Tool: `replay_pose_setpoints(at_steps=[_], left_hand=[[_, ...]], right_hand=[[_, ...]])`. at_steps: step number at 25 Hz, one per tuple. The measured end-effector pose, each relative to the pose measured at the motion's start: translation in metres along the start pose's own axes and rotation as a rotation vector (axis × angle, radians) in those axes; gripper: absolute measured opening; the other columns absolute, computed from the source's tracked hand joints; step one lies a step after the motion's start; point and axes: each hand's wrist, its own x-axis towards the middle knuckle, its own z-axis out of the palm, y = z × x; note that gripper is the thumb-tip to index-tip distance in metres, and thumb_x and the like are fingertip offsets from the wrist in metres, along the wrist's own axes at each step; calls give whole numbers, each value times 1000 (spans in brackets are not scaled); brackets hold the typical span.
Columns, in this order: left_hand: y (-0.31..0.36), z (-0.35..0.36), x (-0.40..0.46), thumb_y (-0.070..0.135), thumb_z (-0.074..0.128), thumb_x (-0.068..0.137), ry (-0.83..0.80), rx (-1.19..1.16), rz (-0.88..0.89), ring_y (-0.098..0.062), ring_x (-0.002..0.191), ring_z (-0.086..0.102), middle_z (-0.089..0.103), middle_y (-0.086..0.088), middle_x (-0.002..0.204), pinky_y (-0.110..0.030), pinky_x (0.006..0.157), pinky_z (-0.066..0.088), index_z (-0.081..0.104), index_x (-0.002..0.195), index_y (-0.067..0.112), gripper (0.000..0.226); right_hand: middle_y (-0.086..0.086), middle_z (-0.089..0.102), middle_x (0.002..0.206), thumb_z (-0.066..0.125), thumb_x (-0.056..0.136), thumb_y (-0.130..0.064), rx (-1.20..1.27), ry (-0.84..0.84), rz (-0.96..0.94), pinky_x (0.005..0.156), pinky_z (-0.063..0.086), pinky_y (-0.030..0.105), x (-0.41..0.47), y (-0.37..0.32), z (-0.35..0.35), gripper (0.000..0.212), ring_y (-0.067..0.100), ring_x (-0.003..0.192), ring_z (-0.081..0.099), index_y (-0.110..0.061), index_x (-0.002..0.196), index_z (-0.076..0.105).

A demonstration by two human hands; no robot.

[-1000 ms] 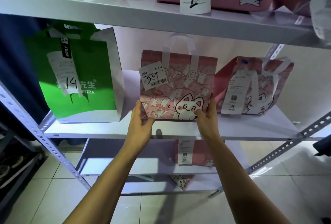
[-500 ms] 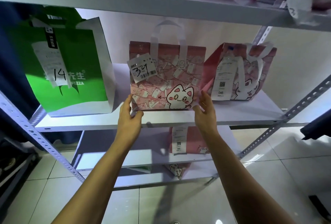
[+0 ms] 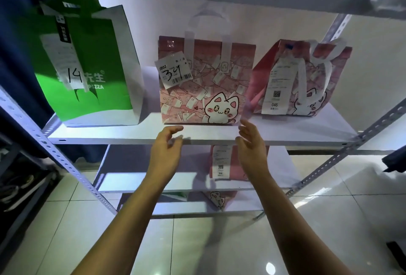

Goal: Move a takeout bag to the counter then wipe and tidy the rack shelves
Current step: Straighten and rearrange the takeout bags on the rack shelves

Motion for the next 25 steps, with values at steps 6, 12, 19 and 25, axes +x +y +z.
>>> replay_pose_setpoints(at_steps=[6,12,19,25], left_hand=[[-36,35,-55,6,52,98,-48,58,-109,0,116,56,65,16,123,-11,86,44,64,115,32,33],[-81,65,-94,6,52,98,-114,93,-143,8,115,54,64,21,121,-5,85,41,64,115,32,33],[-132,89,-118,4,51,96,-227,86,-183,10,117,53,63,30,117,-4,86,41,62,106,43,42],[-215,124,-84,9,53,97,-303,169,-45,4,116,55,59,28,121,-14,91,46,56,115,45,40]], right_hand=[[-4,62,133,52,100,-4,-11,-126,37,101,55,39,-33,61,-12,42,12,122,60,-23,137,53],[-13,62,134,55,102,-13,-60,-126,179,92,47,10,-55,128,-20,40,5,119,60,-36,135,54],[-13,67,120,58,98,-6,-137,-16,172,93,51,21,-79,168,-38,43,2,111,62,-35,128,59],[-10,68,124,58,98,-5,-149,34,42,97,50,24,-42,241,-29,37,3,114,62,-26,129,62]])
